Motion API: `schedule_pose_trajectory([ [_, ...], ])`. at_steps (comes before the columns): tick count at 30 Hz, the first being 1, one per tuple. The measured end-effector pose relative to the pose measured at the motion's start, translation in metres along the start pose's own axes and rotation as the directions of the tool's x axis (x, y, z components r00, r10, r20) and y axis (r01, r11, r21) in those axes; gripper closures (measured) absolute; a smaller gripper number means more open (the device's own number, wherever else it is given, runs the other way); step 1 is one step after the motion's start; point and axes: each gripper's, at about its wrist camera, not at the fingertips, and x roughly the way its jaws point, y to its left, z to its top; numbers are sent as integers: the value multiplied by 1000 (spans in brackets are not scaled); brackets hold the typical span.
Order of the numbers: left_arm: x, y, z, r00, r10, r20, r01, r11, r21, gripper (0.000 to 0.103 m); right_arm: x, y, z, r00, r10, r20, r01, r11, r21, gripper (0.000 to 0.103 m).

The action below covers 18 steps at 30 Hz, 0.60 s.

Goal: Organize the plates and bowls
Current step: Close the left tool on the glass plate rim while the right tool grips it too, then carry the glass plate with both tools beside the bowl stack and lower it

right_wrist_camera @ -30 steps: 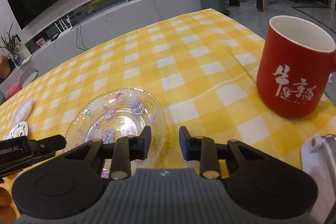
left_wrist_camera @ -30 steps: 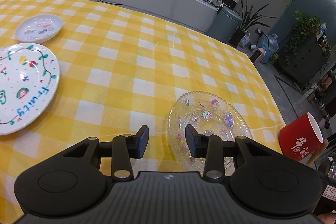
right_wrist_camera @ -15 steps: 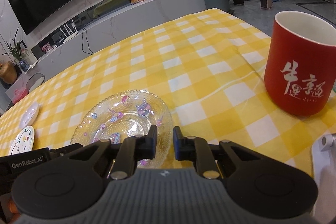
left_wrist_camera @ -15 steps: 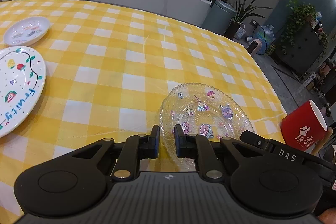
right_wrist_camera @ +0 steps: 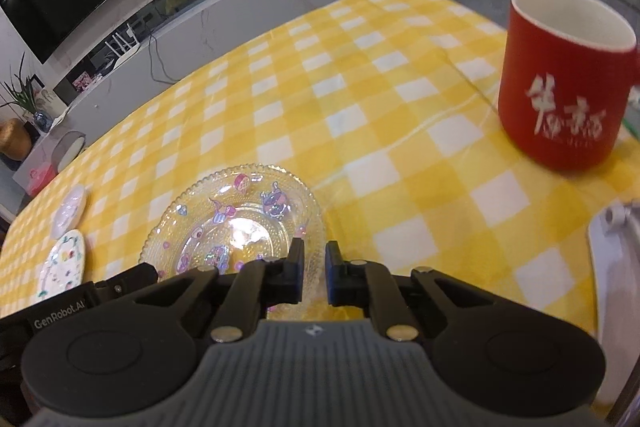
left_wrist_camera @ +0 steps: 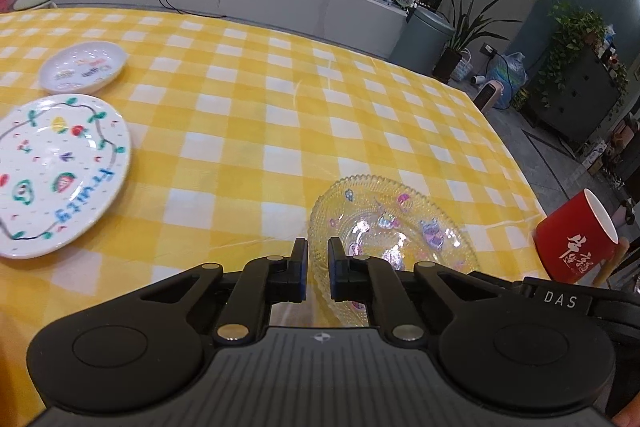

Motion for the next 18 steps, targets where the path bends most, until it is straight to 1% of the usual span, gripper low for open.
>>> schedule_pose_trajectory([
  [2,-9,4,-2,1000,4,6,-4,1000,-7,93,-3,2,-3,1000,18,-18,-18,1000,10,94],
  [8,-32,17,-10,999,32,18,-32,999,-17,93,-15,17,-17,996,70,-46,-70,997,-11,95],
  [18,-68,37,-33,997,76,13,-75,996,-50,93,-36,35,-42,988,116,-101,-124,989,-80,95],
])
